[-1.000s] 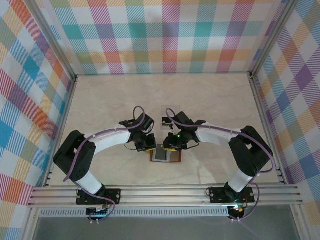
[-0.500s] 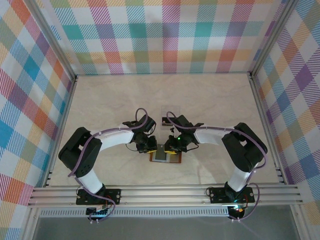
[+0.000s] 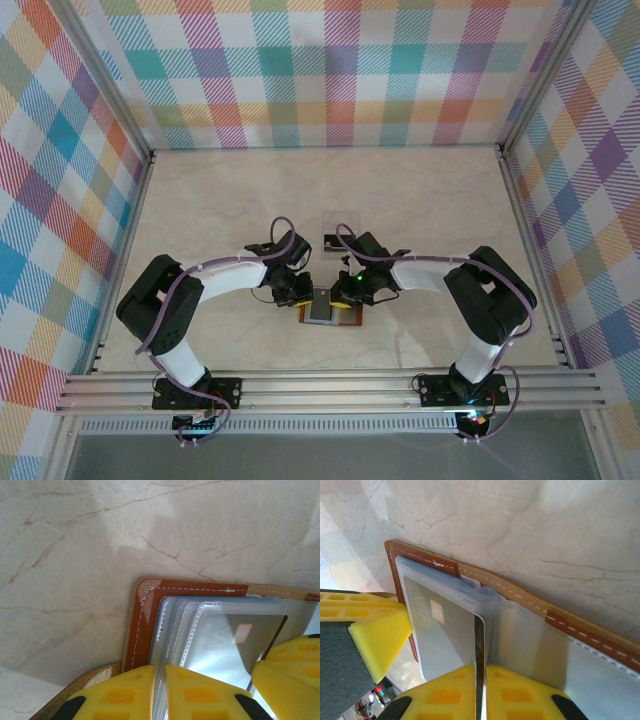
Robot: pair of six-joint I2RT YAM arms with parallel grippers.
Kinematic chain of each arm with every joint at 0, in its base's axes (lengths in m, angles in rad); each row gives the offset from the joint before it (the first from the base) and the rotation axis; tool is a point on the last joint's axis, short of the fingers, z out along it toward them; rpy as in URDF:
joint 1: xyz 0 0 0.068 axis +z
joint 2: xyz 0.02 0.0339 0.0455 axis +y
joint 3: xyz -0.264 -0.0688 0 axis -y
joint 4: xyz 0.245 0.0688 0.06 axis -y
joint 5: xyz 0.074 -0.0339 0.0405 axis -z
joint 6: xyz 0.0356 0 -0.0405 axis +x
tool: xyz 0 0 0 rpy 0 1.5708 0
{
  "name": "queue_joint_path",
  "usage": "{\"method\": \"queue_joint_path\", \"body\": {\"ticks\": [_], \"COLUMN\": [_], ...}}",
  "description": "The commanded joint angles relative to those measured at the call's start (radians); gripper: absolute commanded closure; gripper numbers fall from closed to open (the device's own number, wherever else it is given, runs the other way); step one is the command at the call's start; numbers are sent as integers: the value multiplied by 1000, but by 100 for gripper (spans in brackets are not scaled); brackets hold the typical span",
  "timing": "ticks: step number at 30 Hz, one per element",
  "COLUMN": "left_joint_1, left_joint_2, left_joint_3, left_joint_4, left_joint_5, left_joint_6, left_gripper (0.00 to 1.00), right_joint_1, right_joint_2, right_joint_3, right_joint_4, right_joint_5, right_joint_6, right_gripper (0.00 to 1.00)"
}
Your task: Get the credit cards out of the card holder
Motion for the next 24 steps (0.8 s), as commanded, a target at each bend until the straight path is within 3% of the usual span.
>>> {"method": "queue_joint_path", "body": {"ticks": [1, 16, 24], "left_joint_1": [-8, -8, -9], "left_joint_2": [7, -13, -56], "left_joint_3": [-40, -65, -64], "left_joint_4": [-43, -41, -48], "left_joint_5": [-31, -39, -43], "left_joint_6": [1, -11, -24], "left_gripper": [85, 85, 85], "right_joint_1": [-5, -18, -17], "right_joint_2": [-15, -68, -56], "right_joint_3": [-32, -54, -49], "right_joint_4": [-24, -45, -7], "right_joint_5": [43, 89, 53], "right_joint_6": [12, 21, 21], "right_gripper": [89, 94, 89]}}
